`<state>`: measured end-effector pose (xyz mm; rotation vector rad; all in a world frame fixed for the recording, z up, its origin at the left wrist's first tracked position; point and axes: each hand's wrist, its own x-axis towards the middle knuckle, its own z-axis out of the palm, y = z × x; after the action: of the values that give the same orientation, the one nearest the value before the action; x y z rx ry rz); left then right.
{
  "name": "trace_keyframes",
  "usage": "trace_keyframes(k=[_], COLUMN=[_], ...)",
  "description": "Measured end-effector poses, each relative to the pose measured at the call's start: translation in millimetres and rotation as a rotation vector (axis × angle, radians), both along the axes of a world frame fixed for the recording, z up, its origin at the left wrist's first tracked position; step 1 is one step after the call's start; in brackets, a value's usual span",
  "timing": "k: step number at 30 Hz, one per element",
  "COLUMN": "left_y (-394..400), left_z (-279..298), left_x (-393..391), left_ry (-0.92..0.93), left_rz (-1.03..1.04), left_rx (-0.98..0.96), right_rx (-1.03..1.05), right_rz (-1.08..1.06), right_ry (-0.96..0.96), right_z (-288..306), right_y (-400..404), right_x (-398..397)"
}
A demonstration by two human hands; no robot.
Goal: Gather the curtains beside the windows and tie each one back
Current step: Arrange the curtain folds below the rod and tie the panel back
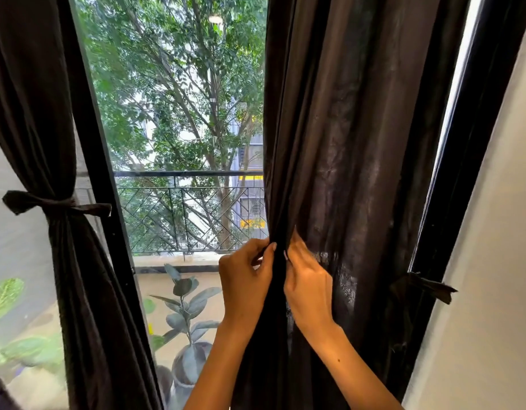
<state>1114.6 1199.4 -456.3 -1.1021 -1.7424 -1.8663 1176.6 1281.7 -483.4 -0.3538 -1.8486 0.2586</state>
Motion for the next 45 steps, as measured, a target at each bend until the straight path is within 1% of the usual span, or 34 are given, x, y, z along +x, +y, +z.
trace_keyframes(k=[3,5,9,12,13,14,16,18,20,21,22,23,25,26,27,29,31,33,36,37,40,45], left_y=[-0.6,-1.9,-4.8,-4.2,-4.3,-4.6,-6.1,-6.8,-6.7,-6.5,-6.3,-5.9,-4.9,-3.9,-3.0,-0.4,0.9,0.5,-1.5,-2.2,-4.4,-4.0], left_z=[0.3,1.4,5.3,4.8,4.6,4.4,4.6,5.7,6.5,6.3,6.4,6.5,6.4,5.9,4.8,1.0,-1.3,-2.0,-0.8,0.1,2.0,-0.2], left_x=[-0.4,0.0,1.3,-6.2,-10.0,-13.8,-20.4,-24.3,-26.3,-26.9,-26.2,-24.8,-20.2,-17.8,-15.2,-11.6,-7.1,-4.5,-2.9,-3.0,-3.5,-7.3], left_ry=[0.004,-0.020,-0.080,-0.089,-0.100,-0.113,-0.153,-0.210,-0.248,-0.250,-0.239,-0.220,-0.160,-0.124,-0.093,-0.044,-0.039,-0.029,-0.030,-0.040,-0.054,-0.040], left_rz=[-0.040,-0.094,-0.171,-0.100,-0.077,-0.066,-0.093,-0.161,-0.187,-0.169,-0.136,-0.099,-0.021,0.024,0.062,0.090,0.063,0.047,0.007,-0.002,-0.040,-0.046], left_rx=[-0.003,0.005,0.027,0.045,0.050,0.050,0.042,0.039,0.041,0.049,0.059,0.066,0.063,0.049,0.032,0.004,-0.009,-0.013,-0.007,-0.001,0.010,0.007], right_rx=[-0.086,-0.157,-0.213,-0.220,-0.273,-0.378,-0.665,-0.867,-0.954,-0.951,-0.923,-0.867,-0.725,-0.628,-0.505,-0.260,-0.136,-0.132,-0.331,-0.358,-0.290,-0.270], right_rz=[0.218,0.313,0.419,0.462,0.444,0.417,0.405,0.505,0.609,0.630,0.606,0.537,0.311,0.201,0.114,0.014,-0.004,0.038,0.163,0.191,0.177,0.151], right_ry=[-0.150,-0.205,-0.217,-0.112,-0.047,0.021,0.122,0.164,0.192,0.218,0.270,0.344,0.477,0.513,0.517,0.469,0.405,0.351,0.401,0.418,0.376,0.249], right_z=[-2.4,-5.1,-5.5,1.8,6.1,9.8,19.1,22.2,23.1,23.7,23.0,21.8,18.5,17.0,15.2,10.1,5.1,1.4,3.4,3.6,1.9,0.3], right_y=[0.7,1.9,3.2,8.1,11.3,16.0,25.3,35.8,40.7,41.0,40.4,38.4,30.6,25.4,20.2,11.7,4.2,-2.7,-12.4,-12.6,-11.0,-16.3], right_x=[-0.4,-0.7,-1.7,-0.1,0.7,1.0,0.7,-4.0,-8.5,-9.2,-9.6,-8.4,-2.8,0.8,4.1,8.0,9.2,9.1,13.3,14.9,16.0,11.2])
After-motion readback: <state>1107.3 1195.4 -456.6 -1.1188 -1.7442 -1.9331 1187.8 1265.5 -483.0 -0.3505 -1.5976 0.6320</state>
